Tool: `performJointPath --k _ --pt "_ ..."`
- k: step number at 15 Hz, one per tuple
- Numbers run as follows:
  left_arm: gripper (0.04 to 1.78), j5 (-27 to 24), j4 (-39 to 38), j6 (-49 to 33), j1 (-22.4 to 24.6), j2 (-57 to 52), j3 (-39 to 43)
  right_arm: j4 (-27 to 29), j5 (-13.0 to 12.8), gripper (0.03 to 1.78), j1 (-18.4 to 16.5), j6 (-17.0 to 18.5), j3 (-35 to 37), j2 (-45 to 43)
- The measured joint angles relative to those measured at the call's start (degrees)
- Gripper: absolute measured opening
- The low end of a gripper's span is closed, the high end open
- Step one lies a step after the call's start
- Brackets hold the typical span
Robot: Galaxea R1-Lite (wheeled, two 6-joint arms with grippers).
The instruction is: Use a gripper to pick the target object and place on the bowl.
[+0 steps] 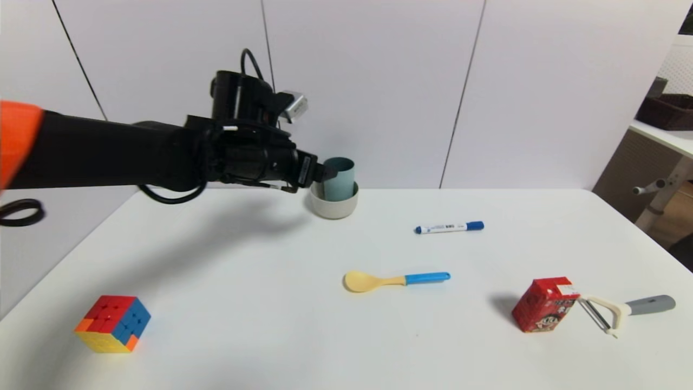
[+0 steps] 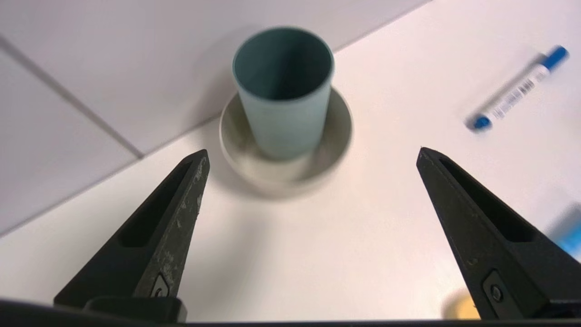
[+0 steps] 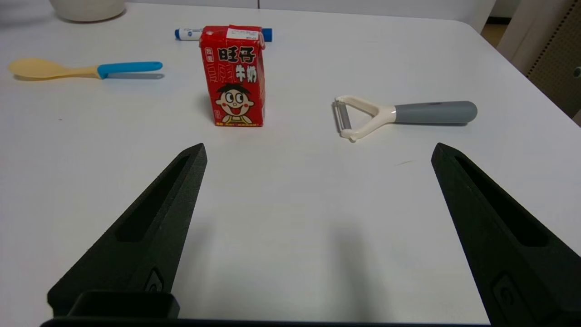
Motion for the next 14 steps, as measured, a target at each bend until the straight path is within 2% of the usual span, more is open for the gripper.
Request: performJointPath --k 4,7,10,14 --pt "1.67 0.11 4.50 0.41 0.46 -21.05 18.12 0.00 0.00 1.71 0.00 -0.02 0.00 0.00" --pt "1.67 0.11 5.58 0.45 3.02 -39.22 33.88 0.00 0.00 1.71 0.00 0.01 0.00 0.00" --pt "1.68 0.02 5.50 0.56 8.07 -57.05 47.67 0.00 0.02 1.71 0.00 0.00 0.00 0.00" --pt "1.69 -0.72 4.92 1.57 16.45 -77.03 61.00 0.00 0.02 1.71 0.00 0.00 0.00 0.00"
